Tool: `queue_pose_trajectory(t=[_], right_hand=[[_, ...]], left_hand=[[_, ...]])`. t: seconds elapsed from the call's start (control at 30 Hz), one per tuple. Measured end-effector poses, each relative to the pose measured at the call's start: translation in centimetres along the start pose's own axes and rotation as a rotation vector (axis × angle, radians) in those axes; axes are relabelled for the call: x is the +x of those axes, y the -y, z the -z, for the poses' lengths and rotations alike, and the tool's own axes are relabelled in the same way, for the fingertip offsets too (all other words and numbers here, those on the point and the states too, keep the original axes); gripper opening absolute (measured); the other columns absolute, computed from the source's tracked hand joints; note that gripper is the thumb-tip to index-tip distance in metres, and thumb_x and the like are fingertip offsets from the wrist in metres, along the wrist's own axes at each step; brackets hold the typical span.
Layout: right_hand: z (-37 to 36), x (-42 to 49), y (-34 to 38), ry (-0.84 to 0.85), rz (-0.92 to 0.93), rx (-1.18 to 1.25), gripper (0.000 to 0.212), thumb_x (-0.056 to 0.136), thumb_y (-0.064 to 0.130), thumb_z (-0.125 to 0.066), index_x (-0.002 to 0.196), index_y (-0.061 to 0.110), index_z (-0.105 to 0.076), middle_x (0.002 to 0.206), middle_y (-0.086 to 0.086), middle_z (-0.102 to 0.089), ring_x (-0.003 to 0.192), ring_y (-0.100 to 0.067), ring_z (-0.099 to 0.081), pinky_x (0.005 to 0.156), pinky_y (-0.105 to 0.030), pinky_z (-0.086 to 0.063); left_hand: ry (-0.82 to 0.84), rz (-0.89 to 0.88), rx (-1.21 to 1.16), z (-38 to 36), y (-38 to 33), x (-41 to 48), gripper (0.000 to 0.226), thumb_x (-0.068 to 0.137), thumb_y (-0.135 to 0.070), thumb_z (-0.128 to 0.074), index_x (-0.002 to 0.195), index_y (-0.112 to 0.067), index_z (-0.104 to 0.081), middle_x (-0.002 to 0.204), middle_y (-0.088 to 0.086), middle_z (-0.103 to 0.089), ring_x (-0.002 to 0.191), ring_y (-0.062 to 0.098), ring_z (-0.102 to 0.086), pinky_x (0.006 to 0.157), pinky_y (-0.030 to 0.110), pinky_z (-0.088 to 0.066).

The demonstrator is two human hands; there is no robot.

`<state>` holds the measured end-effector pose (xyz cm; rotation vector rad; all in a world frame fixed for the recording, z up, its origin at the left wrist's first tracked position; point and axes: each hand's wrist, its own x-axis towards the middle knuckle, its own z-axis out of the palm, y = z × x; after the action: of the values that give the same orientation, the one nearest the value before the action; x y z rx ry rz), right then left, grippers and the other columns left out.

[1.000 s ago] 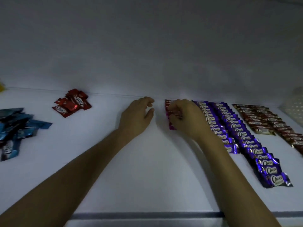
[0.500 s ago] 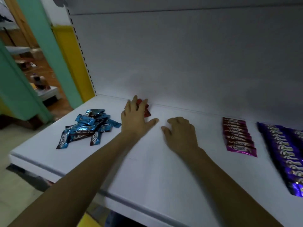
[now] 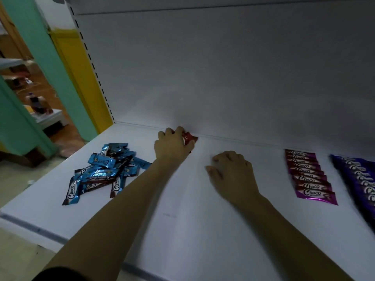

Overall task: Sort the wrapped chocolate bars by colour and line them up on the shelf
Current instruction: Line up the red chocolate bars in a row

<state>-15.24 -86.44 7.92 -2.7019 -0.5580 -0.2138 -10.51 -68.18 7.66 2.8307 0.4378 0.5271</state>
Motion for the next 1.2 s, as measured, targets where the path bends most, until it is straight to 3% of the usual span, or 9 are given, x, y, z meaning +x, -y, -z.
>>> queue_pose_trajectory(t=[0.17, 0.4, 0.53, 0.67, 0.77, 0.83, 1.0, 1.13, 1.2], right_hand=[[0.2, 0.0, -0.1, 0.012, 0.006, 0.017, 0.041, 0.096, 0.043, -0.042, 0.13, 0.022, -0.05, 0.134, -0.002, -0.045, 0.123, -0.021, -0.041, 0.101, -0.032, -0.028], [-0.1, 0.2, -0.4, -0.003, 0.018, 0.047, 0.038, 0.095, 0.041, -0.047, 0.127, 0.023, -0.054, 0.132, -0.002, -0.048, 0.121, -0.021, -0.043, 0.098, -0.03, -0.03], [0.0, 0.1, -0.3, -0.016, -0.001, 0.055, 0.034, 0.095, 0.036, -0.047, 0.123, 0.021, -0.057, 0.127, -0.002, -0.052, 0.115, -0.021, -0.048, 0.095, -0.031, -0.035], [1.1, 2.5, 1.4, 0.06, -0.037, -0.092, 0.038, 0.098, 0.042, -0.036, 0.12, 0.016, -0.053, 0.12, -0.007, -0.052, 0.109, -0.024, -0.048, 0.087, -0.034, -0.039], [0.2, 4.9, 3.4, 0.083, -0.049, 0.025, 0.053, 0.094, 0.055, -0.038, 0.129, 0.017, -0.049, 0.128, -0.007, -0.05, 0.117, -0.025, -0.045, 0.092, -0.036, -0.037], [-1.4, 5.5, 4.4, 0.074, -0.027, -0.12, 0.052, 0.093, 0.055, -0.039, 0.124, 0.015, -0.053, 0.125, -0.008, -0.05, 0.115, -0.026, -0.044, 0.09, -0.036, -0.036], [-3.6, 6.7, 5.9, -0.046, 0.063, -0.04, 0.019, 0.088, 0.013, -0.05, 0.071, 0.014, -0.059, 0.098, -0.002, -0.064, 0.095, -0.022, -0.057, 0.073, -0.028, -0.045], [-3.3, 9.3, 6.1, -0.072, 0.205, 0.044, 0.014, 0.088, 0.006, -0.054, 0.09, 0.009, -0.067, 0.089, -0.006, -0.061, 0.088, -0.024, -0.056, 0.069, -0.031, -0.042], [-3.4, 10.1, 5.6, -0.04, 0.196, 0.082, 0.018, 0.09, 0.019, -0.056, 0.099, 0.008, -0.066, 0.094, -0.009, -0.063, 0.09, -0.025, -0.055, 0.076, -0.034, -0.045]], left_hand=[[-0.058, -0.09, -0.152, 0.1, -0.5, -0.3, 0.038, 0.086, -0.033, -0.06, 0.121, -0.018, -0.055, 0.104, 0.01, -0.057, 0.091, 0.029, -0.056, 0.065, 0.03, -0.038], [0.058, -0.14, -0.6, 0.9, -0.7, -1.5, 0.043, 0.077, -0.009, -0.071, 0.117, -0.018, -0.057, 0.1, 0.0, -0.059, 0.078, 0.013, -0.054, 0.067, 0.024, -0.042], [0.011, 0.086, -1.182, 1.6, 0.1, -1.3, 0.035, 0.083, 0.006, -0.06, 0.113, -0.013, -0.057, 0.095, 0.001, -0.062, 0.075, 0.007, -0.059, 0.066, 0.018, -0.05], [0.023, 0.398, -1.61, 2.7, 0.9, -0.7, 0.024, 0.093, -0.001, -0.051, 0.112, -0.012, -0.06, 0.085, 0.0, -0.06, 0.056, 0.007, -0.048, 0.048, 0.017, -0.042], [0.036, 0.451, -1.706, 2.8, 1.2, -0.4, 0.024, 0.09, 0.0, -0.046, 0.101, -0.015, -0.061, 0.082, 0.001, -0.057, 0.047, 0.007, -0.039, 0.045, 0.018, -0.033], [0.047, 0.469, -1.74, 2.9, 1.3, -0.4, 0.024, 0.088, 0.001, -0.044, 0.096, -0.016, -0.06, 0.082, 0.002, -0.055, 0.045, 0.007, -0.035, 0.046, 0.019, -0.031], [0.073, 0.503, -1.843, 2.9, 1.8, -0.2, 0.019, 0.087, -0.001, -0.044, 0.09, -0.015, -0.058, 0.078, 0.0, -0.052, 0.042, 0.006, -0.033, 0.046, 0.02, -0.028], [0.068, 0.559, -1.874, 2.9, 1.8, -0.1, 0.015, 0.086, -0.003, -0.046, 0.086, -0.014, -0.057, 0.079, 0.001, -0.052, 0.04, 0.006, -0.034, 0.046, 0.021, -0.029], [0.064, 0.567, -1.875, 2.9, 1.8, 0.0, 0.015, 0.086, -0.004, -0.046, 0.086, -0.013, -0.058, 0.08, 0.001, -0.051, 0.04, 0.006, -0.035, 0.046, 0.021, -0.029]])
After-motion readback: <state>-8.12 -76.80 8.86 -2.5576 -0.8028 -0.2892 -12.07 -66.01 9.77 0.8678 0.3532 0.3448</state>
